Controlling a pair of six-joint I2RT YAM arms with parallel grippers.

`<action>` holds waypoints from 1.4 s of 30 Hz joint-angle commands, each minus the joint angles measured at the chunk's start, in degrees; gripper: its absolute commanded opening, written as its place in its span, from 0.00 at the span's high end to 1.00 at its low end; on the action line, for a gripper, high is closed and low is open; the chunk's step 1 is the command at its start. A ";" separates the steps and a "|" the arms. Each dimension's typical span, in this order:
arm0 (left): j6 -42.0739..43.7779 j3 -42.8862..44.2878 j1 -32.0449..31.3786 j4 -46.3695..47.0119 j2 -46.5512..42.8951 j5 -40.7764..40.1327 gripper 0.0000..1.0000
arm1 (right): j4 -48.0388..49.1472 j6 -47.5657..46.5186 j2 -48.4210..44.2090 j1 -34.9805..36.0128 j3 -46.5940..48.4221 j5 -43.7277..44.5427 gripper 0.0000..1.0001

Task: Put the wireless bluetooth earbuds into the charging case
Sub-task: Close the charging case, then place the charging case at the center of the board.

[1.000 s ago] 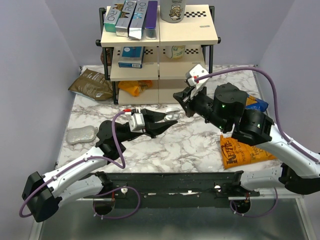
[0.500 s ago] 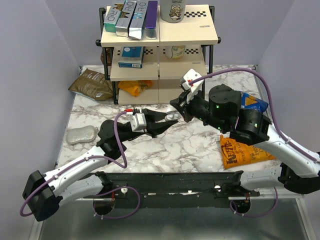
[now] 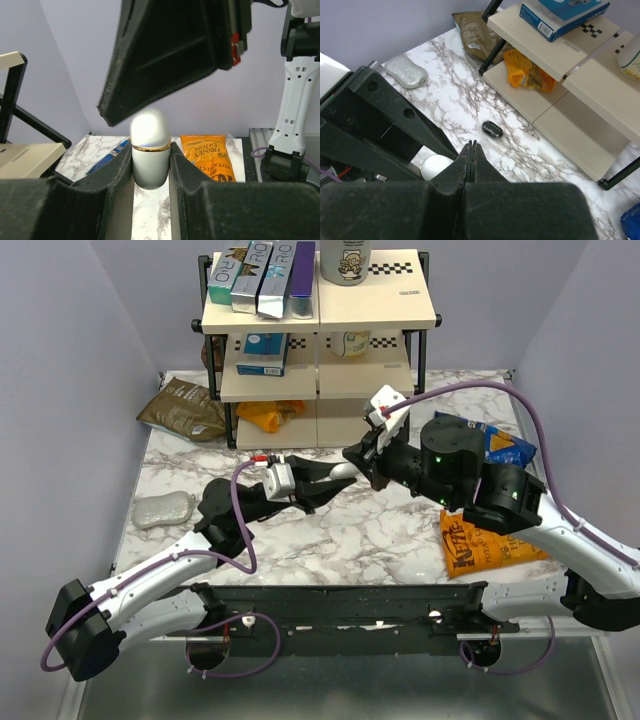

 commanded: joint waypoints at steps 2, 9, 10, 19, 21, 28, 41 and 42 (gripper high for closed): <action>1.35 2.12 -0.11 2.88 -0.34 -2.28 1.00 | -2.32 1.23 -0.88 0.22 -1.79 -1.69 0.99; 0.29 1.25 -0.11 0.79 -0.25 -4.20 1.00 | 6.08 5.18 -6.93 0.13 -5.83 10.91 0.99; -0.32 1.07 -0.11 -0.45 0.01 -7.52 1.00 | 8.12 5.36 -8.33 0.22 -8.54 13.57 0.98; -29.53 2.99 5.59 -16.19 15.17 -14.68 1.00 | 14.11 11.77 -15.20 -1.62 -25.34 20.45 0.60; -35.27 3.44 7.18 -14.71 19.77 -10.64 1.00 | 14.20 14.14 -16.16 -1.62 -29.21 19.23 0.56; -43.31 7.12 10.62 -11.09 38.22 -9.92 1.00 | 14.64 17.84 -22.14 -1.71 -37.11 15.97 0.53; -41.81 17.76 11.76 -22.16 54.68 -15.36 1.00 | 14.38 18.02 -24.43 -1.62 -40.29 15.88 0.52; -41.90 17.42 11.85 -22.34 54.95 -15.55 1.00 | 14.20 17.93 -24.43 -1.71 -40.21 15.97 0.52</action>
